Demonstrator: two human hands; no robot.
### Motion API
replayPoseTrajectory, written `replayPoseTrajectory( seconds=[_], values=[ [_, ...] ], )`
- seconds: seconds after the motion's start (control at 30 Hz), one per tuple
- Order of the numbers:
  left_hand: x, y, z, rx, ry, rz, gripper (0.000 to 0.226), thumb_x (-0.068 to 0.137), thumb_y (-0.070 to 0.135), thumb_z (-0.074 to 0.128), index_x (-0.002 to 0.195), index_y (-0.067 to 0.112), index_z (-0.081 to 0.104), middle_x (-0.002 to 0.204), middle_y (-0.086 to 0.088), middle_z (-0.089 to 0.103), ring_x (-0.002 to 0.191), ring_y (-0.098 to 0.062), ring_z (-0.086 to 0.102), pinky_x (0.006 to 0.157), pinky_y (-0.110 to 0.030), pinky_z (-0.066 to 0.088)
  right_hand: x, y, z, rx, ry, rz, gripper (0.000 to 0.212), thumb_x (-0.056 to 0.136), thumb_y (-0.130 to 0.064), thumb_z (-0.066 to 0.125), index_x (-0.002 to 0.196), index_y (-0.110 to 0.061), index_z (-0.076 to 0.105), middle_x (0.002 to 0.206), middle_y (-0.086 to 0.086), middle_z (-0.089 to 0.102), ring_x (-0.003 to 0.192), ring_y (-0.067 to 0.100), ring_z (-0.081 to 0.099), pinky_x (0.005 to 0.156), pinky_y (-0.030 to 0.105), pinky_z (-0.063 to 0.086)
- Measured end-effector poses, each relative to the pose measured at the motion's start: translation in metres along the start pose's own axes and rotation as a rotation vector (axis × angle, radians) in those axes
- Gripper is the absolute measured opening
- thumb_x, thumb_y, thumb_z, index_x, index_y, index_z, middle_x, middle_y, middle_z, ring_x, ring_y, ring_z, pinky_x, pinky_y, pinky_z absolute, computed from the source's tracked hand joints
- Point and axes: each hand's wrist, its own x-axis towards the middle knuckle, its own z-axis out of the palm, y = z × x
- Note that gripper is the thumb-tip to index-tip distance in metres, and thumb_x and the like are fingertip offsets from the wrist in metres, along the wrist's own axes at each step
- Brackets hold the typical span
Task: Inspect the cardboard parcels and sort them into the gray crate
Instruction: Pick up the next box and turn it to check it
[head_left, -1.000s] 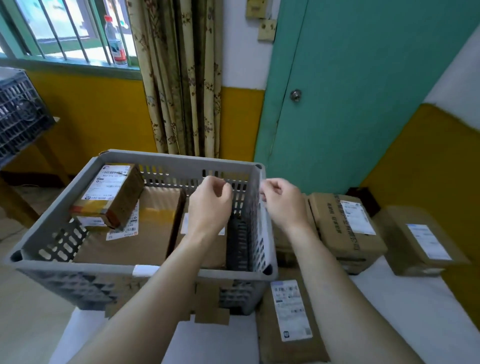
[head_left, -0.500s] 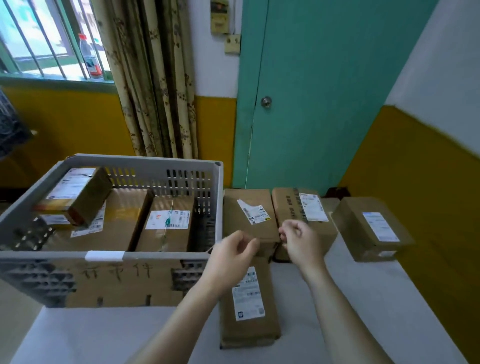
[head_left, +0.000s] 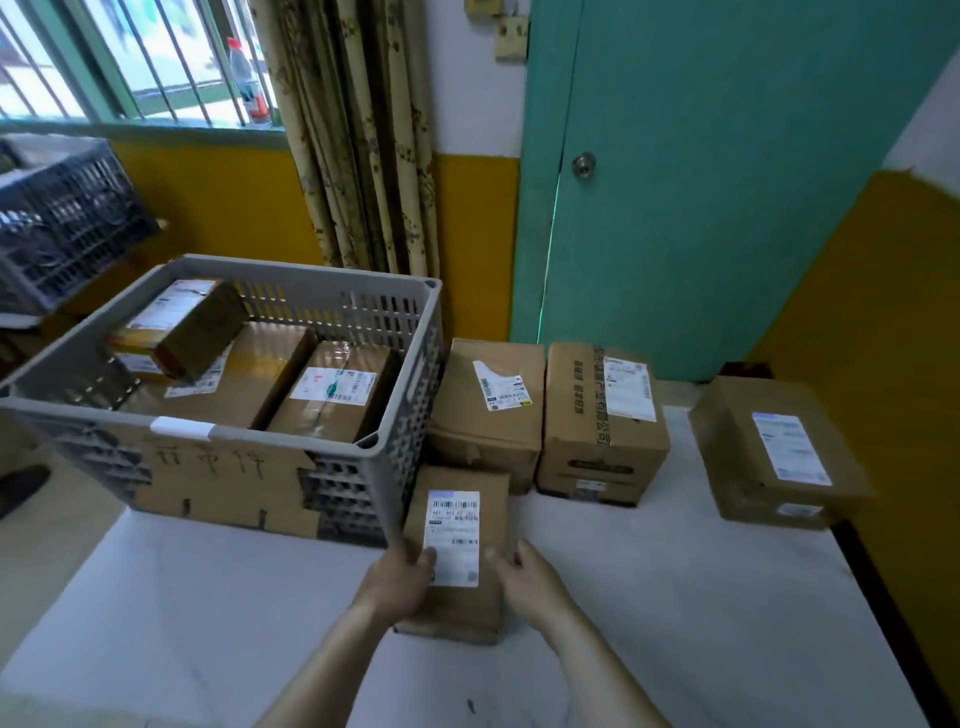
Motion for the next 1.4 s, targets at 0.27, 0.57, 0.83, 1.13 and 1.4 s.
replayPoseTrajectory(
  seconds=[0.27,0.57,0.83,1.13,1.4],
  values=[
    [-0.011,-0.004,0.003,-0.177,0.176,0.074,0.038,0.104,0.031,0.051,0.139,0.016,0.055,0.109,0.01,0.067,0.098,-0.01,0.063,0.075,-0.026,0.05,-0.016,0.0,0.004,0.128,0.06,-0.092,0.032,0.102,-0.046,0.047,0.126,-0.033,0.064,0.116,-0.015,0.071,0.104,0.008,0.066,0.091,0.032,0.056],
    [-0.035,0.034,-0.013,-0.379,0.216,0.198,0.02,0.103,0.037,0.057,0.095,0.024,0.07,0.089,0.011,0.072,0.089,-0.011,0.067,0.076,-0.034,0.056,-0.06,-0.014,-0.032,0.163,0.436,-0.194,0.011,0.099,-0.046,0.058,0.103,-0.036,0.058,0.099,-0.017,0.067,0.093,0.008,0.064,0.077,0.028,0.052],
    [-0.064,0.062,-0.039,-0.68,-0.049,0.299,0.028,0.095,0.055,0.065,0.105,0.029,0.063,0.102,0.004,0.076,0.096,-0.017,0.074,0.074,-0.036,0.057,-0.113,-0.038,-0.045,0.24,0.532,-0.323,0.004,0.093,-0.041,0.067,0.091,-0.044,0.068,0.088,-0.03,0.072,0.084,-0.012,0.066,0.06,0.008,0.049],
    [-0.087,0.08,-0.067,-0.752,-0.183,0.399,0.089,0.059,0.067,0.08,0.132,0.031,0.044,0.129,0.003,0.067,0.109,-0.019,0.073,0.098,-0.047,0.058,-0.154,-0.06,-0.057,0.315,0.635,-0.463,0.008,0.098,-0.044,0.064,0.098,-0.052,0.066,0.1,-0.025,0.073,0.095,-0.002,0.068,0.075,0.022,0.059],
    [-0.123,0.106,-0.078,-0.823,-0.205,0.525,0.075,0.07,0.055,0.079,0.139,0.042,0.052,0.124,0.002,0.074,0.108,-0.02,0.075,0.099,-0.049,0.058,-0.174,-0.071,-0.083,0.663,0.126,-0.35,0.054,0.08,-0.064,0.066,0.129,-0.041,0.066,0.121,-0.009,0.075,0.109,0.015,0.073,0.096,0.044,0.056]
  ],
)
